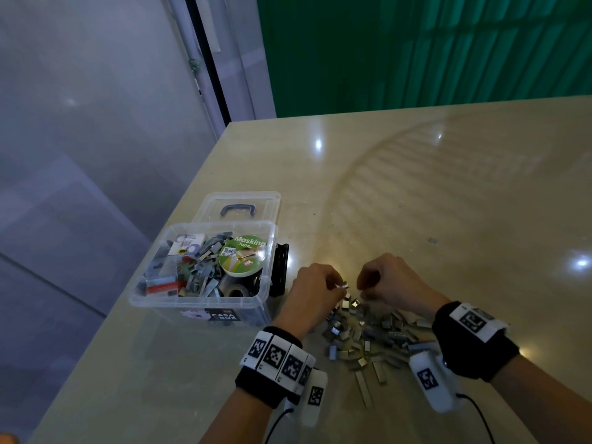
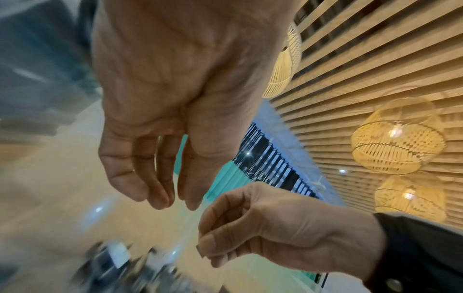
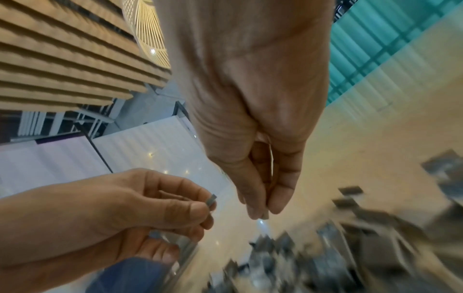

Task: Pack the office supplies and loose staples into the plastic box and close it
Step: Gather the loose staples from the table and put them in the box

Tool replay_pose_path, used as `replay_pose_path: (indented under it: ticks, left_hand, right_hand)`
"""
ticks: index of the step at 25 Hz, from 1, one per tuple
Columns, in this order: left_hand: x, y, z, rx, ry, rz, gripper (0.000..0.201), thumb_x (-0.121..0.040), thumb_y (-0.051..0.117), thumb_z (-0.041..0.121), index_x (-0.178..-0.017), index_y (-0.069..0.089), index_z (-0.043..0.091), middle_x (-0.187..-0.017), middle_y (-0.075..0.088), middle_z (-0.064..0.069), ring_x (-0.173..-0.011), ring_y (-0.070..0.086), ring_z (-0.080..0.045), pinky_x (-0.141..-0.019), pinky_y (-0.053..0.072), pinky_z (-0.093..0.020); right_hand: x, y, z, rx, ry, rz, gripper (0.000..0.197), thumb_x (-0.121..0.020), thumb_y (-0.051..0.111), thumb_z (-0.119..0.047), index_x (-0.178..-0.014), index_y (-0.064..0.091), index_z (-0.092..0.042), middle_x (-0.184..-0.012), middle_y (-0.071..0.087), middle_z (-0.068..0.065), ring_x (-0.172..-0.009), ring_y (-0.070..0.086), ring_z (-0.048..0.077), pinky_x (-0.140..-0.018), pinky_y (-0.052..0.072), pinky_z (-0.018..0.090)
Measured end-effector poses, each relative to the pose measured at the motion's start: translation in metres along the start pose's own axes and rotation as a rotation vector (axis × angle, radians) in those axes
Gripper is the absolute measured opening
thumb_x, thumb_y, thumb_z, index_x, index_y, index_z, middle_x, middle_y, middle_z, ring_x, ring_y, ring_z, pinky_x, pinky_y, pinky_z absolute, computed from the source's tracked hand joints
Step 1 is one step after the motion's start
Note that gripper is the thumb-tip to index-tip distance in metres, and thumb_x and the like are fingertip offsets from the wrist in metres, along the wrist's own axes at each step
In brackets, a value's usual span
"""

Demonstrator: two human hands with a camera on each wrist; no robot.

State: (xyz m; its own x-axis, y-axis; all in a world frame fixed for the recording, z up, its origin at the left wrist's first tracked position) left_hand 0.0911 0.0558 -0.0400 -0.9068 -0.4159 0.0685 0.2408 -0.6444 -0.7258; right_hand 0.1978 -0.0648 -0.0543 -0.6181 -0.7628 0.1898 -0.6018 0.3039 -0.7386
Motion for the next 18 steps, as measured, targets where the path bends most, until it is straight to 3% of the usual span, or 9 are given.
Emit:
replay_pose_path:
  ticks: [3, 7, 9, 13, 16, 18]
  left_hand:
    - [0.008, -0.031, 0.027, -0.006, 0.085, 0.063, 0.017, -0.09, 0.071, 0.025, -0.105, 0.074, 0.018, -0.092, 0.073, 0.004, -0.079, 0.066, -0.002, -0.074, 0.052, -0.014]
    - [0.021, -0.096, 0.041, -0.007, 0.14, 0.215, 0.011, -0.088, 0.072, 0.024, -0.098, 0.075, 0.021, -0.083, 0.072, 0.007, -0.073, 0.065, -0.003, -0.07, 0.052, -0.015]
    - [0.028, -0.134, 0.028, -0.041, 0.118, 0.309, 0.01, -0.087, 0.073, 0.023, -0.096, 0.076, 0.021, -0.082, 0.071, 0.008, -0.072, 0.065, -0.003, -0.071, 0.051, -0.014]
    - [0.045, -0.204, -0.04, -0.069, -0.056, 0.455, 0.012, -0.084, 0.075, 0.025, -0.095, 0.076, 0.02, -0.08, 0.071, 0.008, -0.069, 0.065, 0.0, -0.071, 0.055, -0.02]
    - [0.048, -0.227, -0.077, -0.098, -0.146, 0.464, 0.013, -0.083, 0.076, 0.028, -0.092, 0.077, 0.019, -0.078, 0.072, 0.005, -0.07, 0.067, -0.005, -0.073, 0.059, -0.032]
    - [0.041, -0.233, -0.09, -0.159, -0.172, 0.439, 0.016, -0.083, 0.076, 0.029, -0.094, 0.077, 0.017, -0.08, 0.073, 0.002, -0.072, 0.067, -0.009, -0.074, 0.059, -0.034]
  right_hand:
    - [-0.004, -0.029, -0.026, -0.059, -0.052, 0.035, 0.014, -0.077, 0.086, -0.011, -0.081, 0.076, -0.021, -0.079, 0.074, -0.006, -0.073, 0.07, 0.005, -0.072, 0.059, 0.026]
    - [-0.013, -0.053, -0.078, -0.138, -0.186, 0.053, 0.013, -0.075, 0.086, -0.008, -0.081, 0.078, -0.017, -0.075, 0.076, -0.004, -0.074, 0.073, 0.008, -0.077, 0.06, 0.032]
    - [-0.022, -0.055, -0.111, -0.162, -0.261, 0.053, 0.017, -0.075, 0.085, -0.004, -0.079, 0.077, -0.018, -0.073, 0.076, -0.004, -0.074, 0.074, 0.009, -0.078, 0.06, 0.034]
    - [-0.048, -0.033, -0.185, -0.189, -0.429, 0.029, 0.019, -0.072, 0.085, -0.001, -0.077, 0.077, -0.017, -0.07, 0.075, -0.003, -0.071, 0.074, 0.013, -0.075, 0.061, 0.039]
    - [-0.07, -0.007, -0.223, -0.203, -0.49, -0.032, 0.018, -0.075, 0.077, 0.005, -0.08, 0.076, -0.012, -0.069, 0.075, 0.003, -0.068, 0.074, 0.02, -0.07, 0.062, 0.044]
    - [-0.088, 0.01, -0.242, -0.173, -0.492, -0.06, 0.019, -0.077, 0.068, 0.009, -0.082, 0.075, -0.008, -0.068, 0.074, 0.005, -0.066, 0.073, 0.025, -0.066, 0.062, 0.045]
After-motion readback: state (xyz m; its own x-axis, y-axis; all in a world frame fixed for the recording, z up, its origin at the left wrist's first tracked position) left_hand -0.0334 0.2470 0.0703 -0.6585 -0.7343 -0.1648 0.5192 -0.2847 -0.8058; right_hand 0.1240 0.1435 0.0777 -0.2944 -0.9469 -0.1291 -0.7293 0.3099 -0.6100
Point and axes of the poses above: each hand's wrist, its own x-axis away from the middle knuckle, its own y-axis out of the palm, z = x × y, the point moved 7 cm from there along -x, towards the middle knuckle
